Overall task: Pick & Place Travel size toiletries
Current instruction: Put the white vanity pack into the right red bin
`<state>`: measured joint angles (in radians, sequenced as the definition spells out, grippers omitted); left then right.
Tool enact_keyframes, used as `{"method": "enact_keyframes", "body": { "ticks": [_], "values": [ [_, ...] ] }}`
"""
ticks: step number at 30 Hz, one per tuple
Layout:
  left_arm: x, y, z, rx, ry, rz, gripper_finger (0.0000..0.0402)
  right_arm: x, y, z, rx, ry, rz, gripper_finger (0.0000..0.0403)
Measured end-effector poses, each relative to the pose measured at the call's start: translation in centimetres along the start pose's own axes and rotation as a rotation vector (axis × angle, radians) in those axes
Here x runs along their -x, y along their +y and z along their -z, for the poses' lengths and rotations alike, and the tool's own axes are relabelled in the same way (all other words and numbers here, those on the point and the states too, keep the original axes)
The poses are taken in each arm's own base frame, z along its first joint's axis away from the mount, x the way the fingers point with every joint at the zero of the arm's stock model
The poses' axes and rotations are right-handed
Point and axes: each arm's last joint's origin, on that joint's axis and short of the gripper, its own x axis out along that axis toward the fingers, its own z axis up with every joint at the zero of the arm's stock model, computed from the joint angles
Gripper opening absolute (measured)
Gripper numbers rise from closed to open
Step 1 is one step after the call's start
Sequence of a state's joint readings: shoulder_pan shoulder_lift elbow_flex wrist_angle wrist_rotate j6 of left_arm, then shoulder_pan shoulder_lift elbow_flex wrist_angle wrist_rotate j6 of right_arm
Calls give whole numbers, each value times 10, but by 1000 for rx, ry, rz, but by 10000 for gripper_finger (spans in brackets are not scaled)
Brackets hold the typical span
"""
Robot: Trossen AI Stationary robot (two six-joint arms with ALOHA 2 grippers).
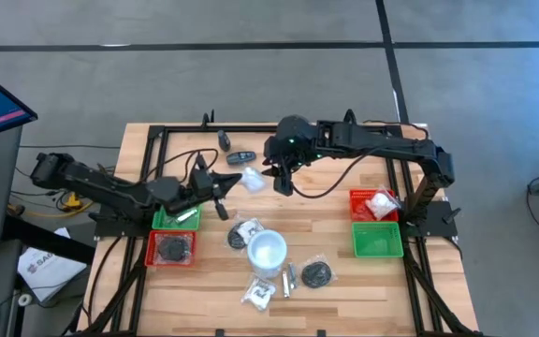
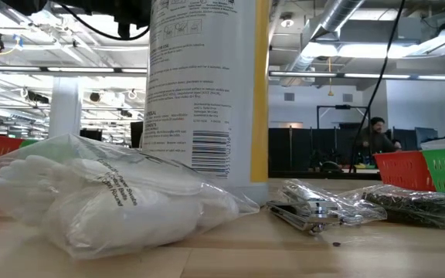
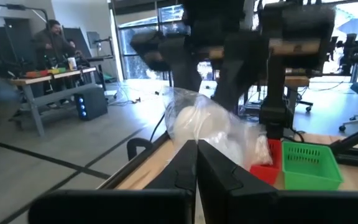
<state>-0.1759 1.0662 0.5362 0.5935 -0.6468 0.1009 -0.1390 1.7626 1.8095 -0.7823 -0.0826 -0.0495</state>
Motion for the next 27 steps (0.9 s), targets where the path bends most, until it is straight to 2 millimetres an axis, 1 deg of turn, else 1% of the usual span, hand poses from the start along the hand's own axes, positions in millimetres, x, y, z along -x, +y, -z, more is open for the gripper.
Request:
{"method": "enact_keyframes", "body": {
  "ticks": [4,10,14,20,24,27],
  "values": [
    [-4,2,3,-8,10,-18,0,2,0,-1,-22,-5,-1,122],
    [-5,6,3,-8,11,-34,0,1,2,-1,-23,-9,-51,123],
    [-5,6,3,-9,12,-34,0,10,0,-4,-31,-45,-45,122],
    [-5,6,3,-9,13,-34,0,15,-2,-3,-55,-39,-41,123],
    [-5,6,3,-9,12,-33,0,14,1,-2,-53,-23,-54,122],
    [-5,6,3,-9,12,-33,0,6,5,0,-49,0,-64,123]
  ]
}}
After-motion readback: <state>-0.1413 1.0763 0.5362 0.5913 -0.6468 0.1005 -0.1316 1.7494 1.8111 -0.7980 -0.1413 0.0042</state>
